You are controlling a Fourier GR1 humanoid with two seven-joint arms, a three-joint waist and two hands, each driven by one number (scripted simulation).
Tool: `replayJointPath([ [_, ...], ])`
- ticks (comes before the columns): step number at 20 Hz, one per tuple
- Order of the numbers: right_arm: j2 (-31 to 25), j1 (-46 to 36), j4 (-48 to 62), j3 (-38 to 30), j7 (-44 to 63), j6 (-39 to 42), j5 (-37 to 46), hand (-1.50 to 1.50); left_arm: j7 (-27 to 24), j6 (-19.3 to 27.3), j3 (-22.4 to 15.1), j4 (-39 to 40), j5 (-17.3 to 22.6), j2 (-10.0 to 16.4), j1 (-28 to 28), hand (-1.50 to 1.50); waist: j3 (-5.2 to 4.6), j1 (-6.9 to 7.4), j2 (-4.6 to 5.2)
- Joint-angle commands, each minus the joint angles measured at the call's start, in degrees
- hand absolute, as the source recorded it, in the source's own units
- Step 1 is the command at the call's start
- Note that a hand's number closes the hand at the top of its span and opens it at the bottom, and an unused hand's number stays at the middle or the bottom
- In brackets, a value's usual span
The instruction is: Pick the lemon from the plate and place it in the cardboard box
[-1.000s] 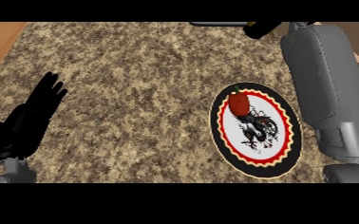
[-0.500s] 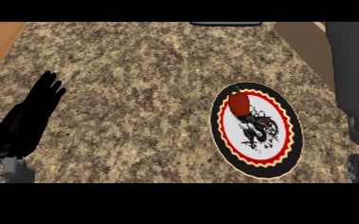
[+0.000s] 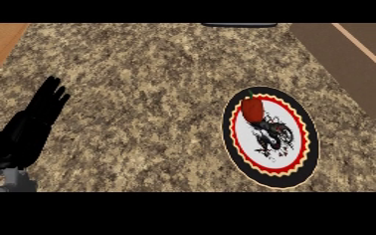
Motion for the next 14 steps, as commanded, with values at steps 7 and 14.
replayJointPath([
  [7, -4.99, -0.90, 16.73, -3.17, -10.26, -12.37, -1.58, 1.50, 0.30, 1.75, -0.78, 3.41, -2.05, -0.50, -5.42, 0.00, 0.03, 0.48, 0.40],
  [14, -8.23, 2.94, 26.48, -6.66, -17.41, -15.19, -4.34, 1.50, 0.34, -1.09, 0.40, 1.99, 0.54, 0.43, -2.38, 0.00, 0.13, 1.80, 0.87],
])
